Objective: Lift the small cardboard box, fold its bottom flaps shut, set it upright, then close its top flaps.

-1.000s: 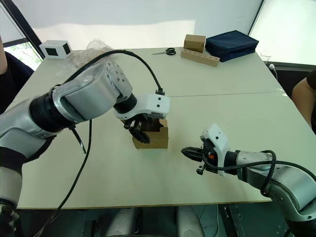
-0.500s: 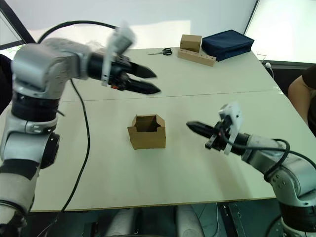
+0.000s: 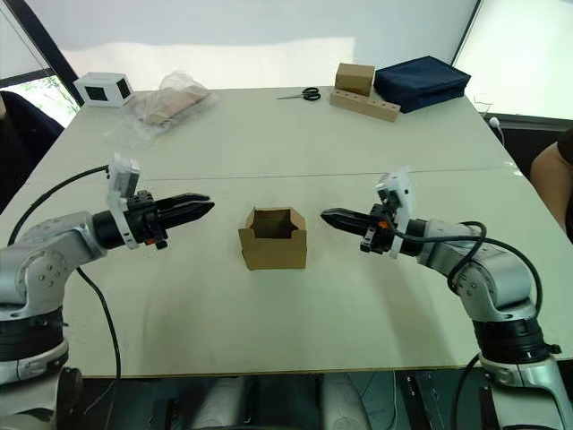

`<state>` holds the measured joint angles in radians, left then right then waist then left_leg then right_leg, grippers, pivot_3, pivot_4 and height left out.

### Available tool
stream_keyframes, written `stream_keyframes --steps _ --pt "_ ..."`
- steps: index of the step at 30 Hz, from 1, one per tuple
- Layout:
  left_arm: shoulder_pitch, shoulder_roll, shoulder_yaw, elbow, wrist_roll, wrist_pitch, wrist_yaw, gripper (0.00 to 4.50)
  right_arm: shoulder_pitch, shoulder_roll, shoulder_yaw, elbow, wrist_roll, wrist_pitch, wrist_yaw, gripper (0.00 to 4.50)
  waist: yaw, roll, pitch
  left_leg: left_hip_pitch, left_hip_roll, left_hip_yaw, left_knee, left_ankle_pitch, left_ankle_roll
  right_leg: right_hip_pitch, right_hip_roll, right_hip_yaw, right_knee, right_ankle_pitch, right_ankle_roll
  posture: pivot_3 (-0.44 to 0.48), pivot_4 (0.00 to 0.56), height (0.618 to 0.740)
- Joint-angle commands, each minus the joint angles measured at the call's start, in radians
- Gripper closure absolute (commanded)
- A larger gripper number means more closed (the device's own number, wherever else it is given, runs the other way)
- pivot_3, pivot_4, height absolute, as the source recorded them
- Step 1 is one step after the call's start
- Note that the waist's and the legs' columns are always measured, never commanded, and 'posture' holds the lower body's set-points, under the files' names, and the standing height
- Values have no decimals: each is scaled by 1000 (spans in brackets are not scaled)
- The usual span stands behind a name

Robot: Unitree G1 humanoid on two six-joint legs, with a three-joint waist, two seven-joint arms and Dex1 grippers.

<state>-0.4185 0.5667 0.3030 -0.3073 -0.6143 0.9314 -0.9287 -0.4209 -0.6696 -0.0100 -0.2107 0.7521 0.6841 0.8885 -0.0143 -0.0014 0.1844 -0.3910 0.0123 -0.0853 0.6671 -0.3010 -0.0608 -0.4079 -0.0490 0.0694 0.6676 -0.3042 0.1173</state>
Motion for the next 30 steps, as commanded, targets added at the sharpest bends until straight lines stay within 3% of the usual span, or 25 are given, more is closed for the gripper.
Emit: stream_keyframes --steps 1,19,30 --pt "21 -5 -46 3 -7 -69 -1 4417 -45 32 24 -5 -28 -16 10 4500 -3 0 0 0 0 0 0 0 0 0 0 0 0 0 0 0 150 740" --pt "-52 10 -329 162 97 -232 -40 4417 -79 84 116 61 -193 -70 37 4500 -6 0 0 0 0 0 -1 0 0 -1 1 0 0 0 0 0 150 740" --pt "-44 11 -403 206 167 -297 -56 4417 -68 118 164 115 -276 -111 62 4500 -3 0 -1 0 0 0 0 0 -1 0 0 0 0 0 0 0 150 740"
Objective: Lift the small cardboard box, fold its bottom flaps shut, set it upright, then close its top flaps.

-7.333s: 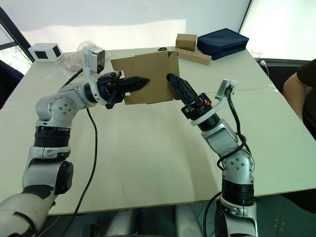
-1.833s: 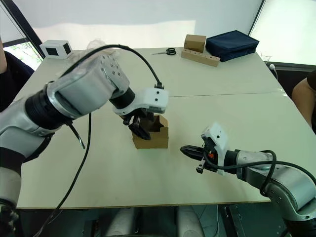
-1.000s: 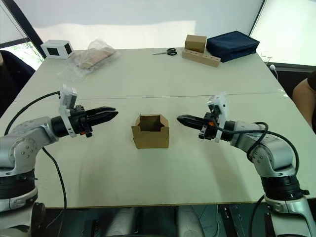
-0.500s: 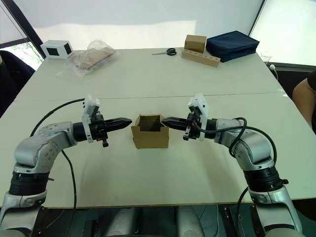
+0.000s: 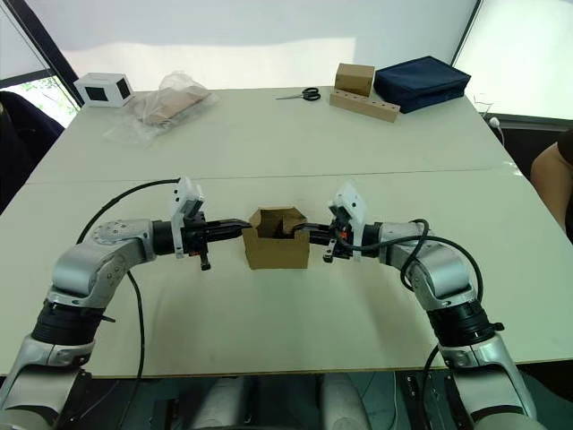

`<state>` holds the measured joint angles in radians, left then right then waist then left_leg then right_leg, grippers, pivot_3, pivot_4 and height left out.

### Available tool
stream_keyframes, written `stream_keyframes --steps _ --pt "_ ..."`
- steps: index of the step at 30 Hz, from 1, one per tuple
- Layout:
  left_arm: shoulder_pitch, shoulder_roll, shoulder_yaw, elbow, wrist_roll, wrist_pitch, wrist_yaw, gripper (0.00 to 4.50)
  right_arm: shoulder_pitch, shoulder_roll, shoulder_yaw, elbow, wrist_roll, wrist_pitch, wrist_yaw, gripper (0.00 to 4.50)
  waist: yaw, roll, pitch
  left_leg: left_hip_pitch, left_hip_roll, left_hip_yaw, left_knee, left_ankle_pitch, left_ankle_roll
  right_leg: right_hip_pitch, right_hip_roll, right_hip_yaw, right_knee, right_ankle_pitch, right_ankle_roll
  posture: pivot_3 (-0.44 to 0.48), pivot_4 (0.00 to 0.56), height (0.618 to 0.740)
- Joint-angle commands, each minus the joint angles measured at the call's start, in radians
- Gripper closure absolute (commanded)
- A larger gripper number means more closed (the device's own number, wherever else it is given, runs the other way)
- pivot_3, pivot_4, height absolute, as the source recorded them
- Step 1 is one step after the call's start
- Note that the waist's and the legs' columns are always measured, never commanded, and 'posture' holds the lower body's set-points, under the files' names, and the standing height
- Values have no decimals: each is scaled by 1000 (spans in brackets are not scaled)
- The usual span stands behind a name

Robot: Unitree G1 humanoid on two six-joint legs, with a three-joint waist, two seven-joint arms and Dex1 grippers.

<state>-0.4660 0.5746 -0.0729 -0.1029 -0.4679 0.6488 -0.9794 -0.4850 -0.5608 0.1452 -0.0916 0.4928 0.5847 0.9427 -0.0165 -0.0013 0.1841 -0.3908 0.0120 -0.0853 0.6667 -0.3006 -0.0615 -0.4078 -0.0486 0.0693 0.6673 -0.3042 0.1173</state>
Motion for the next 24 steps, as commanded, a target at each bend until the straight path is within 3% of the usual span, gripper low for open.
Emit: stream_keyframes --steps 1,24 --pt "2 1 -27 4 21 -16 -3 4417 -2 10 8 -2 -20 -12 7 4500 -1 0 -1 0 0 0 0 0 0 0 0 0 0 0 0 0 150 740" --pt "-44 -24 -46 21 56 -52 4 4417 -11 8 -15 22 -47 -18 4 4500 -2 0 -1 1 0 0 0 0 0 1 0 0 0 0 0 0 150 740"
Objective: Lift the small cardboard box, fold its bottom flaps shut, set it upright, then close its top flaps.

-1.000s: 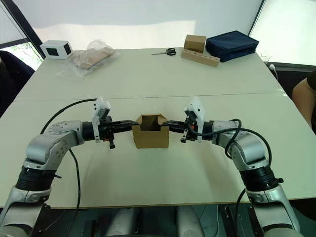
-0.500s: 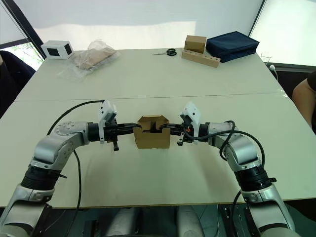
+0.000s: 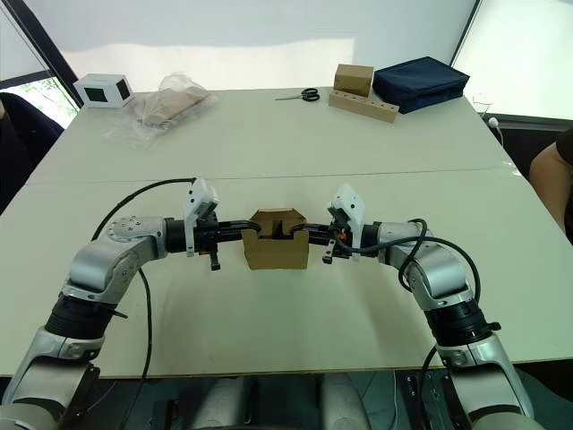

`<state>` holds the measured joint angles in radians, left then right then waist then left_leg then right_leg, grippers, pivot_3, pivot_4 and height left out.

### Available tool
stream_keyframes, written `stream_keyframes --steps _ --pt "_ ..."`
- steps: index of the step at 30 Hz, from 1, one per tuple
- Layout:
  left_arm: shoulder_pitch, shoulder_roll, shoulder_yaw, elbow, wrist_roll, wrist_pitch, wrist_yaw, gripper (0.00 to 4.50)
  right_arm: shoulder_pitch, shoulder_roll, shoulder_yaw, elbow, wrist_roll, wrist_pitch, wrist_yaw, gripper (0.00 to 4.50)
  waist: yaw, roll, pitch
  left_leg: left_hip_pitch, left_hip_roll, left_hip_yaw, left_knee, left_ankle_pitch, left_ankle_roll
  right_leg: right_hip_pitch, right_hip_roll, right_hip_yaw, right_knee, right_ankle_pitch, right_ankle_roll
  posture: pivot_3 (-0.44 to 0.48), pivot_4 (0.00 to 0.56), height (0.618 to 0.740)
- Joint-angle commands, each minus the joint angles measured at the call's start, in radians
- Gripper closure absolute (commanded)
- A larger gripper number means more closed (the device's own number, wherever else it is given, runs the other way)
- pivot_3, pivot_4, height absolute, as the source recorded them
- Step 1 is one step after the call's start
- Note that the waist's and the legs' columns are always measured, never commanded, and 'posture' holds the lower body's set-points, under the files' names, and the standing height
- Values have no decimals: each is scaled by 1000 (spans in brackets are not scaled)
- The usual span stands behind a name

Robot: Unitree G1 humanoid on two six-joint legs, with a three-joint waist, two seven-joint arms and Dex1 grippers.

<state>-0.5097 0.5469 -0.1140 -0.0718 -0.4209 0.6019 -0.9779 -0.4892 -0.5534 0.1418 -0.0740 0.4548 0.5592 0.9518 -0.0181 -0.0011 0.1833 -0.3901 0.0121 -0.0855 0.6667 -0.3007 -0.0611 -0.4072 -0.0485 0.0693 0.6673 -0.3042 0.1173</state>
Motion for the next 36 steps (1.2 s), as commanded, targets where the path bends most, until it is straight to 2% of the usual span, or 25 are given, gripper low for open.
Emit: stream_keyframes --steps 1,7,12,16,20,23,31,36 --pt "-1 2 6 -13 -1 -2 2 4417 -8 0 -23 -4 1 12 -6 4500 0 0 0 0 0 0 0 0 0 0 0 0 0 0 0 0 150 740" --pt "-25 36 73 -39 -83 44 -41 4417 -5 -39 -110 -98 90 94 -5 4500 -1 0 0 0 0 0 0 0 0 0 0 0 0 0 0 0 150 740" --pt "-81 113 99 -43 -146 92 -128 4417 1 -57 -206 -176 176 173 -40 4500 -2 0 0 -1 0 0 -1 0 1 -1 0 0 0 0 0 0 150 740" --pt "-224 146 80 165 -78 8 -192 4417 38 -112 -278 -318 273 266 -62 4500 5 0 1 -1 0 0 0 -1 2 -1 0 -1 0 0 0 0 150 740" --pt "-340 111 27 408 27 -138 -235 4417 95 -148 -233 -474 328 337 -85 4500 -1 0 1 -1 0 0 -1 -1 2 -1 1 -1 -1 0 0 0 150 740" --pt "-411 57 -23 610 112 -276 -283 4417 124 -138 -170 -549 303 340 -135 4500 -3 0 1 -1 0 0 -1 -1 2 -1 1 -1 -1 0 0 0 150 740" --pt "-543 -96 -57 1018 221 -475 -378 4417 111 -91 -26 -612 186 322 -275 4500 -3 -1 1 -1 0 0 0 -1 1 -1 1 -1 -1 0 0 0 150 740" --pt "-600 -155 -71 1152 286 -548 -431 4417 81 -131 49 -625 103 343 -309 4500 -3 -1 1 -2 0 0 0 -1 1 -2 1 -1 -1 0 0 0 150 740"
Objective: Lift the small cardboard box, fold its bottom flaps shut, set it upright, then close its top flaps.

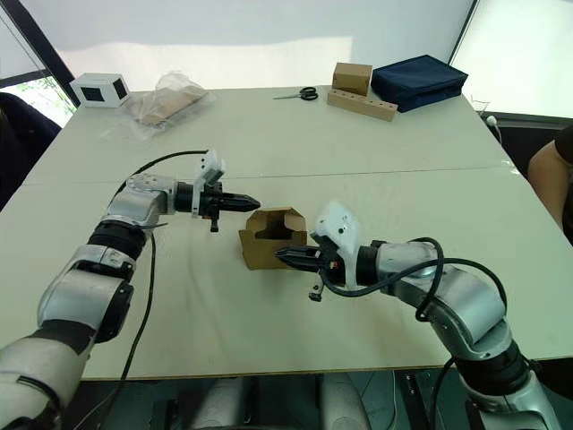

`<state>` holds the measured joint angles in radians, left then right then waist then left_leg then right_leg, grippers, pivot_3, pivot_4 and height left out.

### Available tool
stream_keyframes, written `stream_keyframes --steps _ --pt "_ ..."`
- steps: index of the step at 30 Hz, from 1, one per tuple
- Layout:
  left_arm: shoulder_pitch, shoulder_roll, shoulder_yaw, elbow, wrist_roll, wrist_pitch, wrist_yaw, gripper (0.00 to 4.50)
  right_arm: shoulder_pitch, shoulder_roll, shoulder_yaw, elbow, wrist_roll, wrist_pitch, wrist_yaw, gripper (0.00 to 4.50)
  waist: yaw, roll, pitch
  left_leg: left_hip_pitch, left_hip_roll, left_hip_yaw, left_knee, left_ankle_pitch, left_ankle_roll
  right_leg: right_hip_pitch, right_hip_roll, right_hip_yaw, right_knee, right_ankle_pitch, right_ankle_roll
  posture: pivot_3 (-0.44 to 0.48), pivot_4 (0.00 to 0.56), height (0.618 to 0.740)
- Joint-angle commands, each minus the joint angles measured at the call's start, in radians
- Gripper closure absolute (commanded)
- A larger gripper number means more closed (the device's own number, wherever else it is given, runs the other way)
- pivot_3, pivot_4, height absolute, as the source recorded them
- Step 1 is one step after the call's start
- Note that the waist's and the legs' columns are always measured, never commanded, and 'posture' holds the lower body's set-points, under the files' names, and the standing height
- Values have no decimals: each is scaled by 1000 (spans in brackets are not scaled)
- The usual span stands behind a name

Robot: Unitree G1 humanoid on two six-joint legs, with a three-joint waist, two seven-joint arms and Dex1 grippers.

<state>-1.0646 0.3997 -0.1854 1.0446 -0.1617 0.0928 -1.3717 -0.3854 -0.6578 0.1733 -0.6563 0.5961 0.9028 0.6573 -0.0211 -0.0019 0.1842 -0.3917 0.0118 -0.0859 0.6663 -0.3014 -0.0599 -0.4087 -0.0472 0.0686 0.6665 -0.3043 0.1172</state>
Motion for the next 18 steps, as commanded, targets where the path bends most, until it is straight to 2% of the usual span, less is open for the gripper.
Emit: stream_keyframes --steps 1,9,18 --pt "-53 -16 2 51 36 -46 -49 4417 -29 -37 27 -43 -54 3 -17 4500 0 0 0 0 0 0 0 0 0 0 0 0 0 0 0 0 150 740" --pt "-82 -36 11 85 75 -52 -161 4417 -75 -30 16 -42 -55 43 -37 4500 0 0 0 0 0 0 0 0 1 0 0 0 0 0 0 0 150 740" --pt "-87 -50 34 86 92 -64 -147 4417 -130 4 46 -18 -63 66 -45 4500 0 0 0 0 0 -1 0 -1 1 0 0 0 0 0 0 0 150 740"
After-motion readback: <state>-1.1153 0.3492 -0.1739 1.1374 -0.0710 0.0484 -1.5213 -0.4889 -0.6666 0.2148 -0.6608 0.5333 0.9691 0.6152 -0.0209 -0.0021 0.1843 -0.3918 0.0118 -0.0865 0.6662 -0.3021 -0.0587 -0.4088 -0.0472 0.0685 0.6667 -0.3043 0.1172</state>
